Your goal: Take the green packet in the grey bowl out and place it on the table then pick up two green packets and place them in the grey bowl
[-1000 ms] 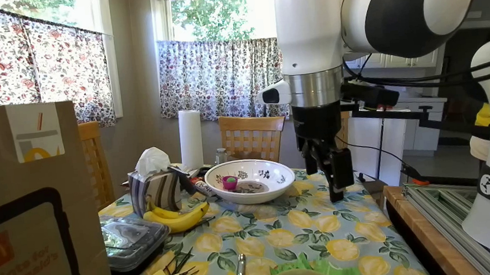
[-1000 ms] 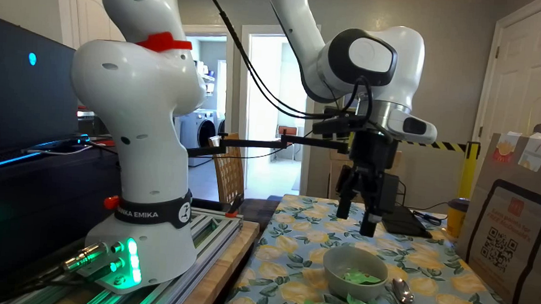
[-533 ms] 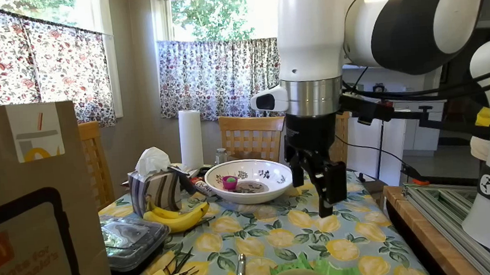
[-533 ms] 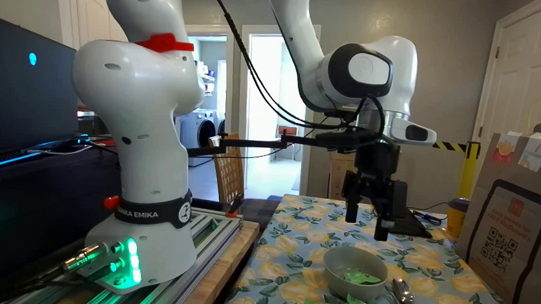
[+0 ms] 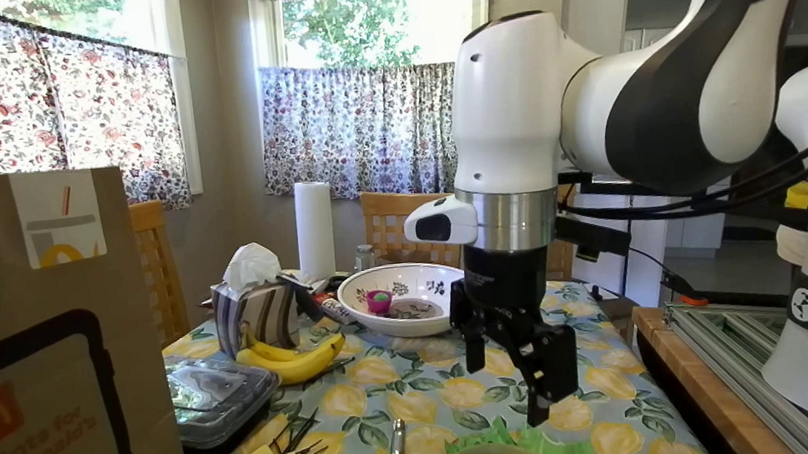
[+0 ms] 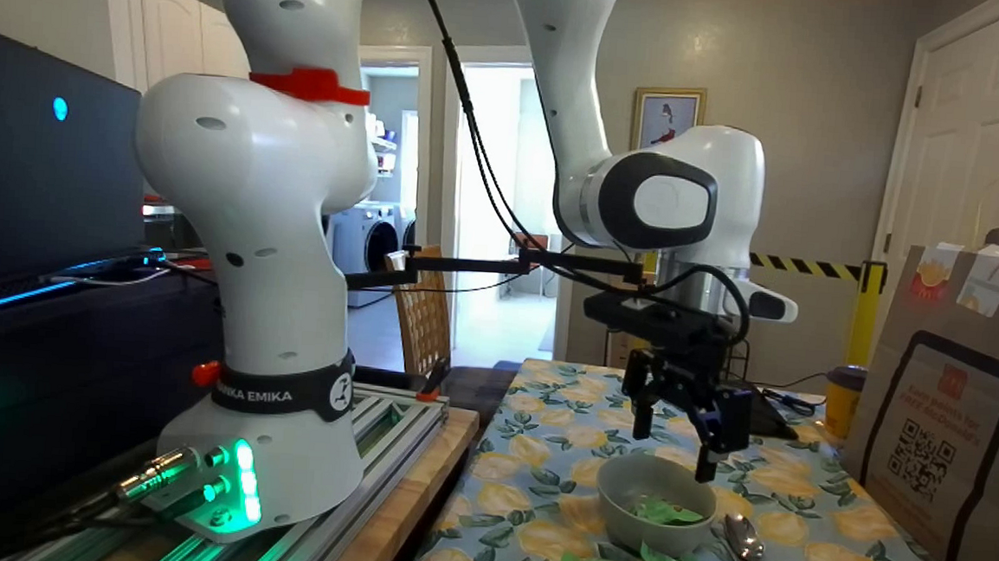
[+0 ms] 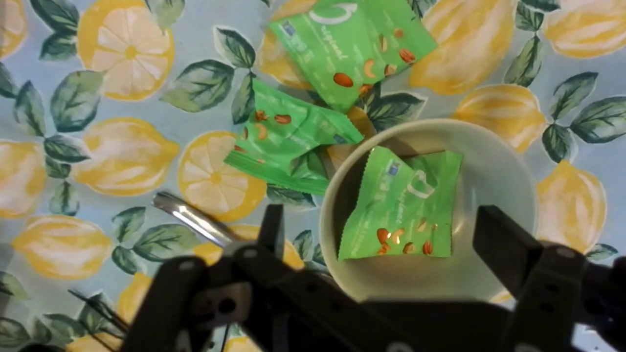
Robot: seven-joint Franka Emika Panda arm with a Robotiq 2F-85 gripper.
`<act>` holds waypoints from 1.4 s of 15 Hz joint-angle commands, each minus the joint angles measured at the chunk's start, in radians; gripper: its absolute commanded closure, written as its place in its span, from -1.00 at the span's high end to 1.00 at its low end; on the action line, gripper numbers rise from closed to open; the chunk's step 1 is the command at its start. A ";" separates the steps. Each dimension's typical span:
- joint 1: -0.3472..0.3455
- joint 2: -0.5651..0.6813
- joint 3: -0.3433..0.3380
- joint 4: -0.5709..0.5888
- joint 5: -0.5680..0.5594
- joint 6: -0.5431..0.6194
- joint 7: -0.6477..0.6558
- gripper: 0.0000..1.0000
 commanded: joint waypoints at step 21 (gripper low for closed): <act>-0.052 0.238 0.084 0.098 0.111 0.127 -0.090 1.00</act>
